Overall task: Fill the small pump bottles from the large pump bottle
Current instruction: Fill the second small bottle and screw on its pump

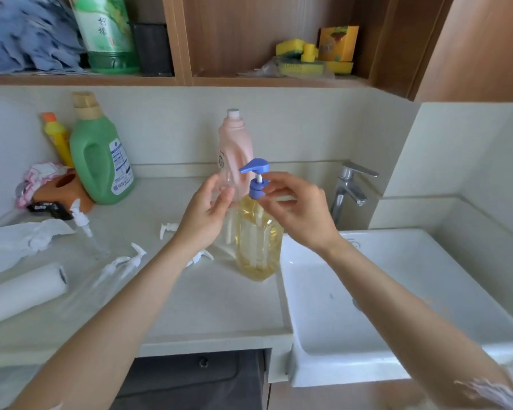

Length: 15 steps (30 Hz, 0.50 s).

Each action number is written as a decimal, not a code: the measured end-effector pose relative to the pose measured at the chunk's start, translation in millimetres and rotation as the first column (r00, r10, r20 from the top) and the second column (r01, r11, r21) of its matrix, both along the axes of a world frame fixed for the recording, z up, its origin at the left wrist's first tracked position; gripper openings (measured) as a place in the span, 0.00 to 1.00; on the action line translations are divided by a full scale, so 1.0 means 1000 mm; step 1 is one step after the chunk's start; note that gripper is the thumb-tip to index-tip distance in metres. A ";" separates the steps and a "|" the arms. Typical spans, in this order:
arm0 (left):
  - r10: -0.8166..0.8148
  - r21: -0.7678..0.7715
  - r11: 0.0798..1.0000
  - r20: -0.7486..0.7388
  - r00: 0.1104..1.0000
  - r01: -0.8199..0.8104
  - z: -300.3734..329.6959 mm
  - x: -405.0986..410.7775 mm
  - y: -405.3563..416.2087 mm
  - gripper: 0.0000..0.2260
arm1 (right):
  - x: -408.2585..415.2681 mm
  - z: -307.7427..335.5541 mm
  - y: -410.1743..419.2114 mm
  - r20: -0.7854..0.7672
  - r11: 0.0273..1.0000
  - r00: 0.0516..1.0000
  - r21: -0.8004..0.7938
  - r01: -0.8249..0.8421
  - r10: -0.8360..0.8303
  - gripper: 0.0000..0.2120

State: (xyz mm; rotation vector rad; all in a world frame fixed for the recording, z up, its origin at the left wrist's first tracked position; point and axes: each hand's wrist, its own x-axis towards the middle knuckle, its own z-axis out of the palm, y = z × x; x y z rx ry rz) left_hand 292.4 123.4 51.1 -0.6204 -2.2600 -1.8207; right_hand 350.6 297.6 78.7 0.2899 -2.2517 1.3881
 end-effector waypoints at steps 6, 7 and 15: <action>0.165 -0.075 0.983 -0.070 0.984 -0.170 -0.005 -0.006 0.010 0.20 | -0.054 0.037 0.020 -0.295 0.971 0.950 0.180 0.158 -0.100 0.11; 0.171 -0.103 0.978 -0.084 0.982 -0.180 -0.006 -0.007 0.009 0.22 | -0.062 0.035 0.022 -0.306 0.952 0.949 0.261 0.162 -0.078 0.12; 0.161 -0.182 0.967 -0.105 0.981 -0.178 -0.001 -0.016 0.010 0.11 | -0.086 0.010 0.022 -0.296 0.920 0.945 0.391 -0.011 0.137 0.07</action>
